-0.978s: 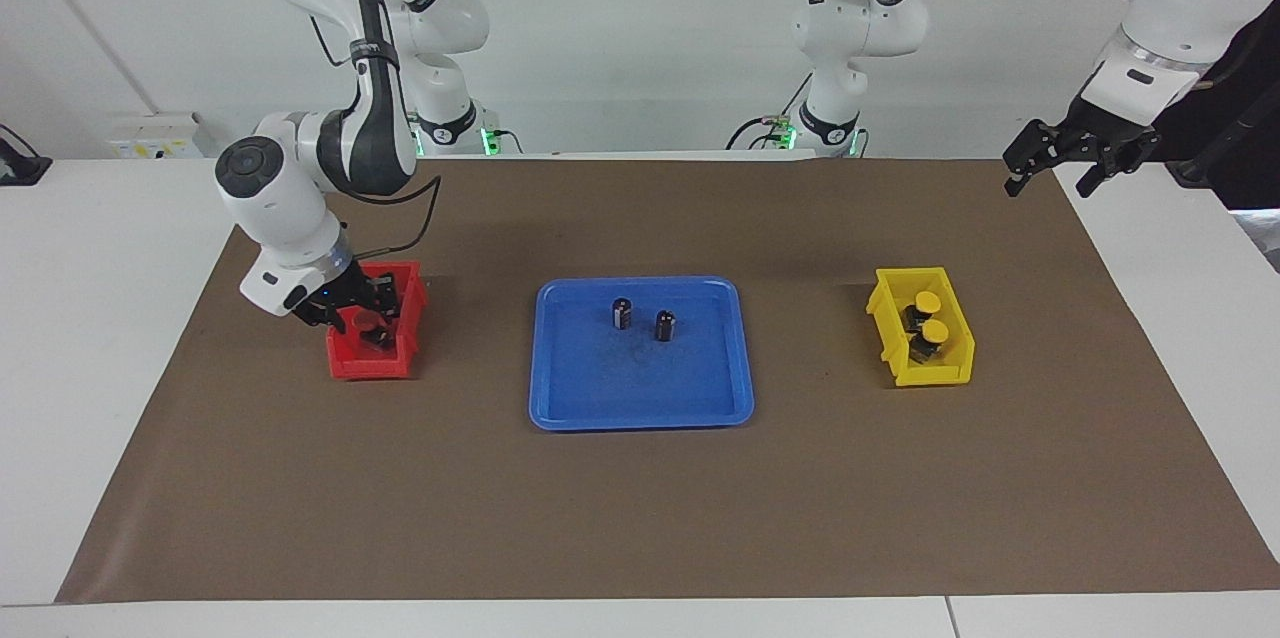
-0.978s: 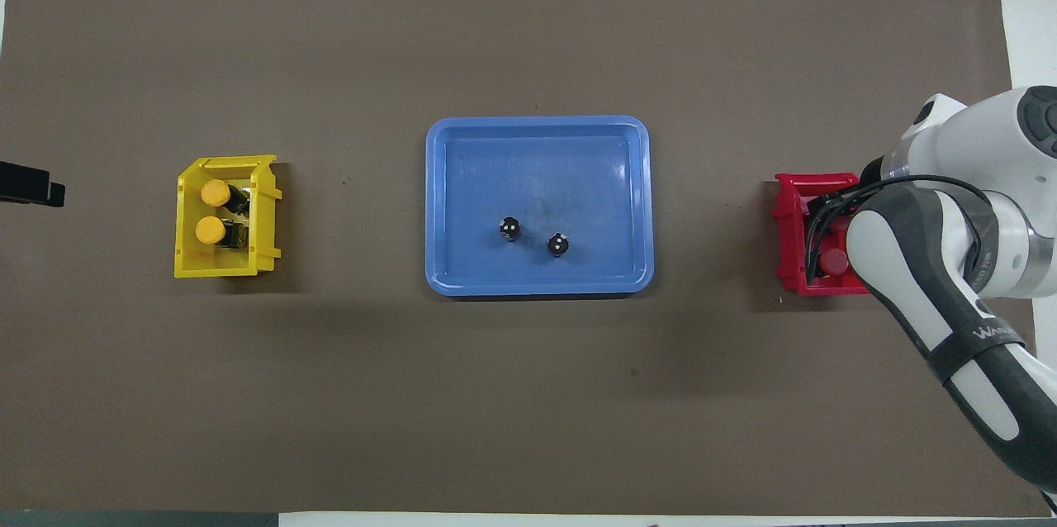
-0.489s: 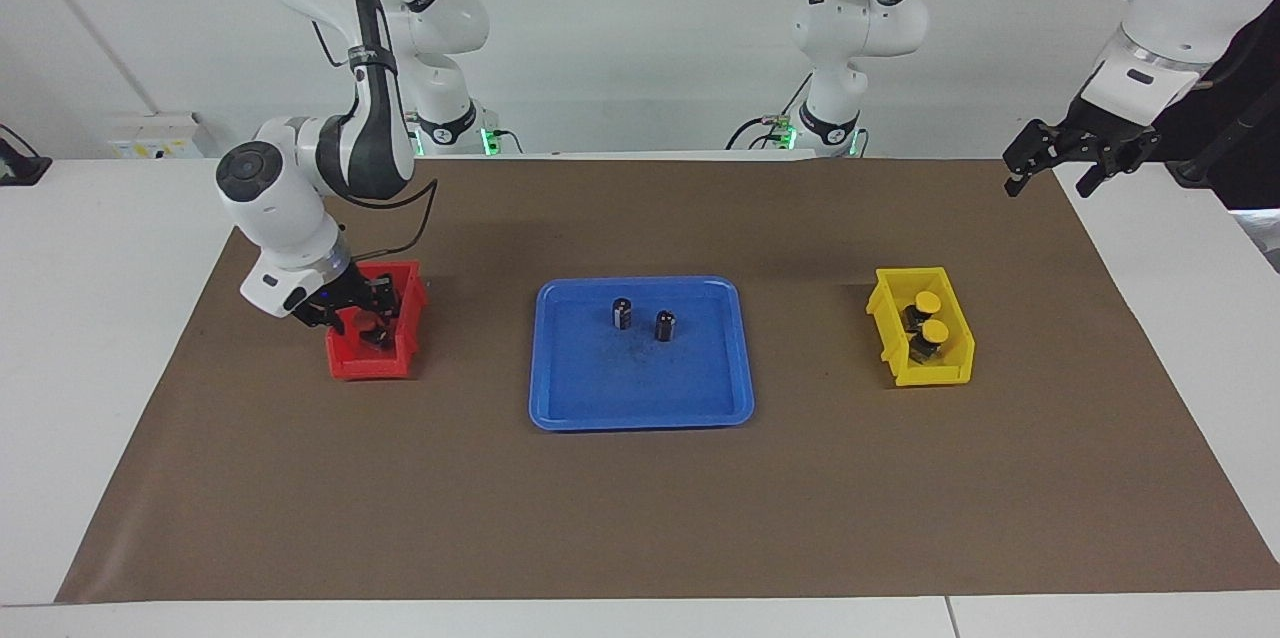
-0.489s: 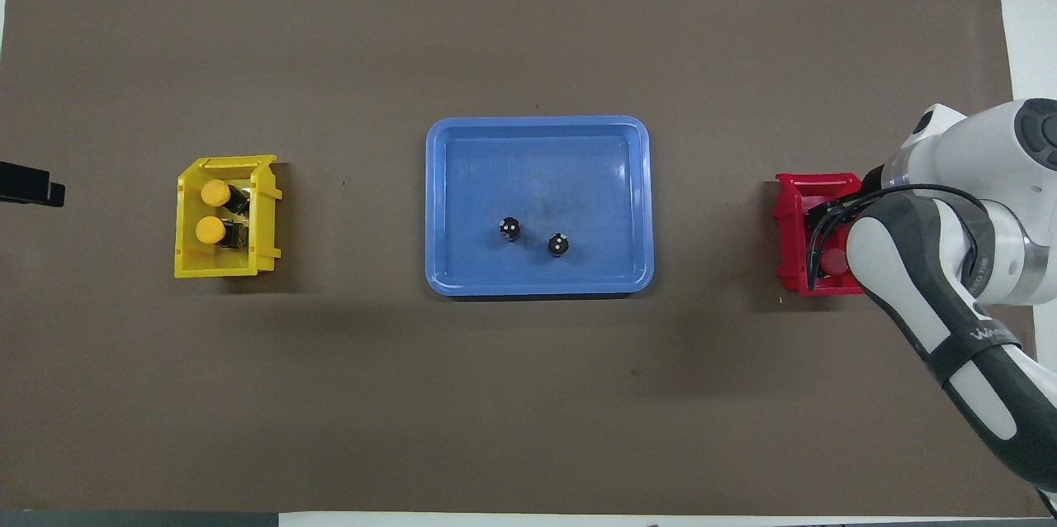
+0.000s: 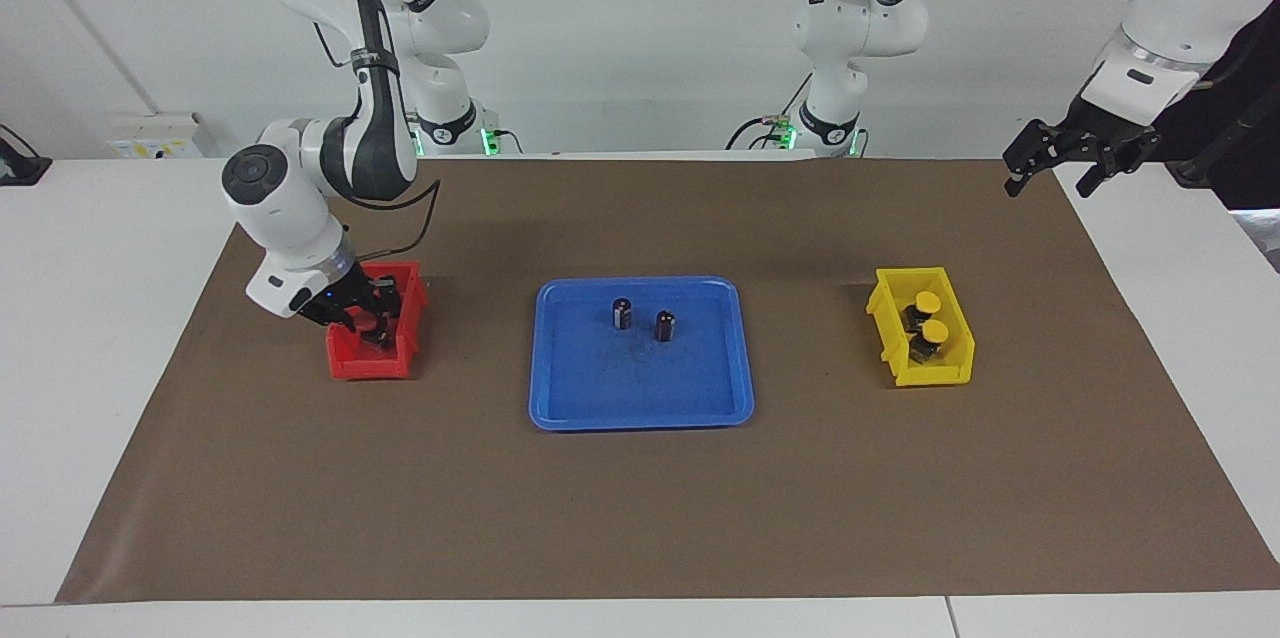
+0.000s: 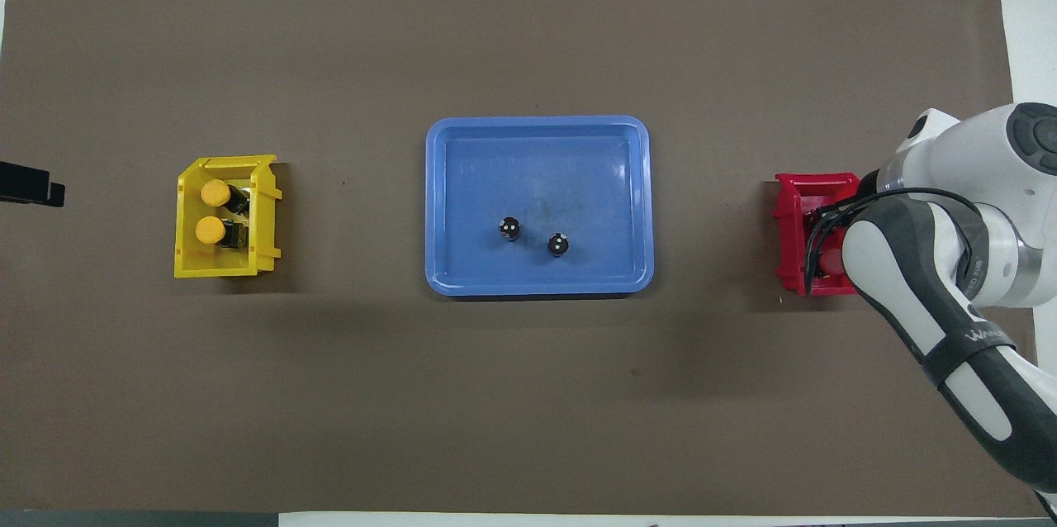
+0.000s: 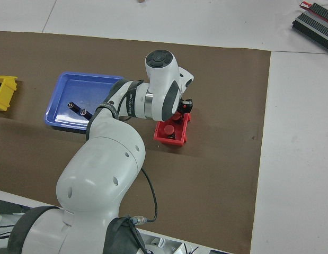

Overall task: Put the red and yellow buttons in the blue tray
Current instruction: 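Reach the right gripper down into the red bin onto a red button, then grasp the red button with the right gripper and lift it out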

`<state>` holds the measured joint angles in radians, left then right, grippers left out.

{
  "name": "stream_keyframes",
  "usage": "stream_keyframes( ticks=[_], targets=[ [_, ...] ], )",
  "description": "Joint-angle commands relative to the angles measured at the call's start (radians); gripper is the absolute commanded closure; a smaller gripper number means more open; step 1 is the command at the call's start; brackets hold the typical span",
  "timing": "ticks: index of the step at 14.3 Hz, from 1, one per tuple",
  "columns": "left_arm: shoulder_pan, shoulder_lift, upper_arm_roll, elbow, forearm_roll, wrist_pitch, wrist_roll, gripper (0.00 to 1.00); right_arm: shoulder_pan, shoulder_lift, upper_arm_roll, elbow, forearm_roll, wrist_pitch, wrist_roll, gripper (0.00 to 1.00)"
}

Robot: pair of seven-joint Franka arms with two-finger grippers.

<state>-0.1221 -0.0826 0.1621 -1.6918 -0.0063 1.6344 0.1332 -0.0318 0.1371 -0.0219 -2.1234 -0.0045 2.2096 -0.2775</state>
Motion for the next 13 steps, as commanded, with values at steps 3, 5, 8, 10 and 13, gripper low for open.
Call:
stream_keyframes(
  ticks=[3, 5, 8, 10, 13],
  targets=[
    [0.009, -0.016, -0.007, -0.006, 0.015, -0.015, 0.003, 0.0, -0.004, -0.016, 0.005, 0.008, 0.003, -0.019, -0.015, 0.83],
    [0.009, -0.016, -0.007, -0.006, 0.017, -0.015, 0.003, 0.0, 0.001, 0.007, 0.005, 0.115, 0.001, -0.12, -0.015, 0.83],
    [0.009, -0.016, -0.007, -0.006, 0.015, -0.015, 0.003, 0.0, 0.027, 0.065, 0.005, 0.34, 0.001, -0.334, -0.014, 0.83],
    [0.009, -0.016, -0.007, -0.006, 0.015, -0.015, 0.003, 0.0, 0.036, 0.123, 0.007, 0.51, 0.012, -0.48, 0.003, 0.83],
    [0.009, -0.016, -0.007, -0.006, 0.015, -0.015, 0.003, 0.0, 0.146, 0.205, 0.017, 0.71, 0.018, -0.608, 0.197, 0.83]
  ],
)
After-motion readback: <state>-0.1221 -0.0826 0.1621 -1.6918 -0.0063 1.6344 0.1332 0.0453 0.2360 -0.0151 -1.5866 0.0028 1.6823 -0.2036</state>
